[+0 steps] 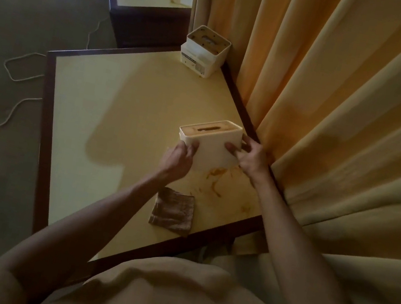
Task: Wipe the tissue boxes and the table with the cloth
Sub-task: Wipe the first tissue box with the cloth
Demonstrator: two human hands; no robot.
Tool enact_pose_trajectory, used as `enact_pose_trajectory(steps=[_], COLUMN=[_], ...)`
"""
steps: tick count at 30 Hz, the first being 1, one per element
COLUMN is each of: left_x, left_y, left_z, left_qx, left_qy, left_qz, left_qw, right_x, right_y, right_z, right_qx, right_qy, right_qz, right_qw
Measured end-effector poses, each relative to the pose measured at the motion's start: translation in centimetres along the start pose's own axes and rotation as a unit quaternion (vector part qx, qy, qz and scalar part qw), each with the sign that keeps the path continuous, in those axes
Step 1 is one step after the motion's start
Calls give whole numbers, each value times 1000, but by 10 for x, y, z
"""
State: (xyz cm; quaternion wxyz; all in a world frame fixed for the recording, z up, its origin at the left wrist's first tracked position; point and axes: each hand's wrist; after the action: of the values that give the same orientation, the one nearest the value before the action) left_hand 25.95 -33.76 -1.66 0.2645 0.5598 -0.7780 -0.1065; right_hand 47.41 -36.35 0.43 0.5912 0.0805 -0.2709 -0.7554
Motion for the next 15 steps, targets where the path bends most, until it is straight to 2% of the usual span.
enact_pose_trajectory(steps=[2,7,15], left_x=[-16,-49,-69], left_y=[13,38,44], left_z=[-11,-17,-12], left_qx=[2,86,98], left_qy=[24,106,164], left_qz=[-9,5,10], left_qw=[1000,991,982], right_x=[-16,-49,-83], right_y=[0,-12,-28], right_z=[16,36,47], right_qx=[5,28,78], right_qy=[-9,-2,-4], right_qz=[9,7,36], right_qw=[1000,1000,996])
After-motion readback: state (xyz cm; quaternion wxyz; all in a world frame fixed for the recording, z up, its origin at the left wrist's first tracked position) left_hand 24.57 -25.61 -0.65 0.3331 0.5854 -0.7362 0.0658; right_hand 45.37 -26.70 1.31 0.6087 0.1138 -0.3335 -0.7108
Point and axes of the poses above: each hand's wrist, its own x-axis away from the middle knuckle, its own y-axis out of the back of the hand, z = x × y, and after that the axes turned 7 degrees about x, right-handed
